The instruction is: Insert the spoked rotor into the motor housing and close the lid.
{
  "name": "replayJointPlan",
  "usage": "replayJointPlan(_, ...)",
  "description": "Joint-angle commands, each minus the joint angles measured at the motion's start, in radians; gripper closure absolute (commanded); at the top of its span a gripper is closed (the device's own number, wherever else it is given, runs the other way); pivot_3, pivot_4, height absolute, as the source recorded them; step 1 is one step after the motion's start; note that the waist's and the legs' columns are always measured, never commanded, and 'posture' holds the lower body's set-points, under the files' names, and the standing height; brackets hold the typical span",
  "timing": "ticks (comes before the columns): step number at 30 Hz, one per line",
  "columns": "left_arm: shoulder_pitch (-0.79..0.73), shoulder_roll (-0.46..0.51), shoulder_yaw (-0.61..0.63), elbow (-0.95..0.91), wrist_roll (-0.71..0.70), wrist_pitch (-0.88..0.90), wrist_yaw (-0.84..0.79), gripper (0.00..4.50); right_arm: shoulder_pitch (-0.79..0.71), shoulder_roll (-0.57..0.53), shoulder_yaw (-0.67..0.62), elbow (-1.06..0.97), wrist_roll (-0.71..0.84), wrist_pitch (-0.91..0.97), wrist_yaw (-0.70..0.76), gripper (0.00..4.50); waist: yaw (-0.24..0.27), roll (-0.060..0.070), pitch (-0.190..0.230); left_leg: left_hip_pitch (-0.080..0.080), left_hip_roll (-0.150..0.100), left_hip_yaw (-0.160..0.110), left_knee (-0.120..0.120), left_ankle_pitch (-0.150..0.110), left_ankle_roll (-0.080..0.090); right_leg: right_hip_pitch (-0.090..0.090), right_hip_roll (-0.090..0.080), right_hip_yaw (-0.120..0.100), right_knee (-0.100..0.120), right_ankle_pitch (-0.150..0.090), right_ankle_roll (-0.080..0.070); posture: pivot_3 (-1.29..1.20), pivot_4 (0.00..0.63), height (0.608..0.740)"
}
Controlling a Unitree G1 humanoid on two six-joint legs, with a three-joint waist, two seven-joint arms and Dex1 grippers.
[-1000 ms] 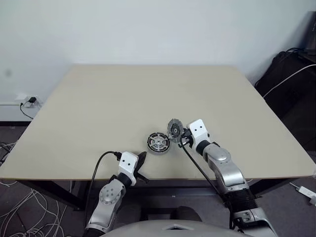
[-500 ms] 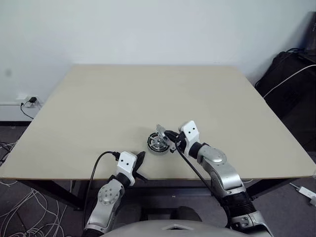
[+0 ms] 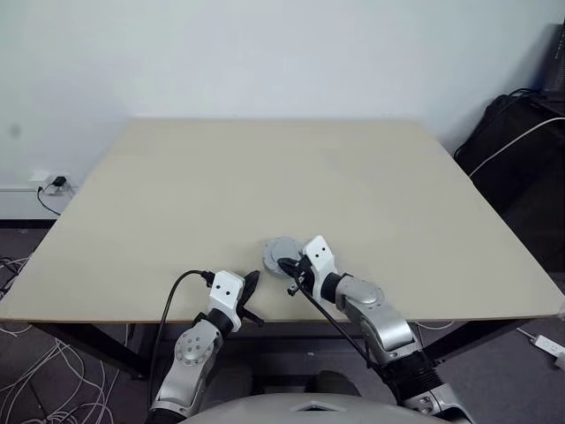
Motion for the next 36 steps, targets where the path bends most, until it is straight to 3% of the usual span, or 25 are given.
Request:
replayJointPlan(1, -0.009, -0.002, 0.0, -0.046, -0.002, -0.009, 0.002, 4.5, -0.046, -0.048, -0.033, -0.109, 0.031, -0.016, 0.058, 4.48, 0.002, 0.0, 0.0, 0.0, 0.0, 0.0, 0.0, 0.0, 0.0, 0.0, 0.0, 0.0, 0.0, 0.0, 0.0, 0.0, 0.0, 0.74)
replayJointPlan(5, -0.012, -0.006, -0.005, -0.051, 0.0, -0.003, 0.003, 4.5, -0.113, -0.115, -0.028, -0.108, 0.016, -0.037, 0.117, 3.62, 0.001, 0.0, 0.0, 0.0, 0.0, 0.0, 0.0, 0.0, 0.0, 0.0, 0.0, 0.0, 0.0, 0.001, 0.0, 0.0, 0.0, 0.74)
replayJointPlan(16, -0.011, -0.012, -0.001, -0.079, 0.0, 0.014, 0.015, 4.5, -0.261, -0.128, 0.011, 0.125, 0.009, -0.134, 0.263, 0.03, 0.004, 0.0, 0.0, 0.0, 0.0, 0.0, 0.001, 0.0, 0.0, 0.0, 0.0, 0.0, -0.001, 0.001, -0.001, 0.0, 0.0, 0.74)
replayJointPlan(36, 0.022, -0.013, -0.006, -0.123, 0.005, 0.021, 0.052, 4.5, -0.37, -0.098, 0.007, 0.414, -0.032, -0.115, 0.316, 0.03, 0.002, 0.001, -0.001, 0.0, 0.0, 0.0, 0.0, 0.0, 0.0, -0.001, 0.0, 0.0, -0.001, 0.001, -0.001, 0.0, 0.0, 0.74)
